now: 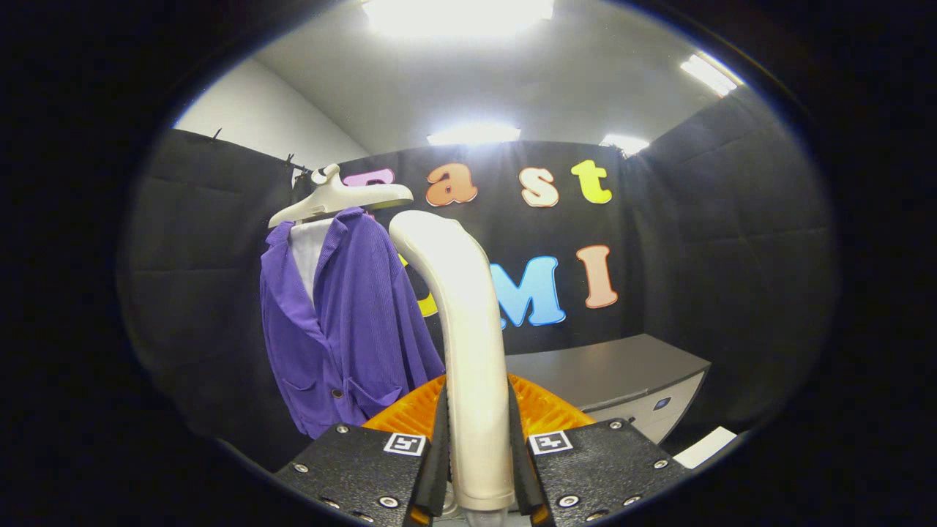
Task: Iron the clothes twice with a garment steamer, once on the left side and once on the right side.
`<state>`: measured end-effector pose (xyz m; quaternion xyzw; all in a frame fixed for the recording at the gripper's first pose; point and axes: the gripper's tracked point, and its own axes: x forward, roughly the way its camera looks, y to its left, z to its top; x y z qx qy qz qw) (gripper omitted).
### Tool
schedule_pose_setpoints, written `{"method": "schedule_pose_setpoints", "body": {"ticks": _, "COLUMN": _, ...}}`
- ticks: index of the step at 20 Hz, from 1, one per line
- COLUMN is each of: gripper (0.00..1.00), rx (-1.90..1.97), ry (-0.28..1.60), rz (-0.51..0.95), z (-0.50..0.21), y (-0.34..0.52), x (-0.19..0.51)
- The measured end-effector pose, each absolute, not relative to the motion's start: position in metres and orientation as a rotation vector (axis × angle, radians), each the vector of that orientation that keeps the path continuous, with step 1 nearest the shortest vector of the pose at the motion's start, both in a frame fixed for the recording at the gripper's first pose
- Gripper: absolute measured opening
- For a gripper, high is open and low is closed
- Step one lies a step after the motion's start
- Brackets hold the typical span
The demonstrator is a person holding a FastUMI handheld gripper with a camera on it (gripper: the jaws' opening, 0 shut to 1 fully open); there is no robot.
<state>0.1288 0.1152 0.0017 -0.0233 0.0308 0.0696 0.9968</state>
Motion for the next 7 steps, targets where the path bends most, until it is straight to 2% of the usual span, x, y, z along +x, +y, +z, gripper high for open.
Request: {"method": "schedule_pose_setpoints", "body": {"ticks": 7, "gripper": 0.37, "rx": -0.114, "ry": 0.072, "rz": 0.136, "z": -0.025, "y": 0.153, "x": 0.111}}
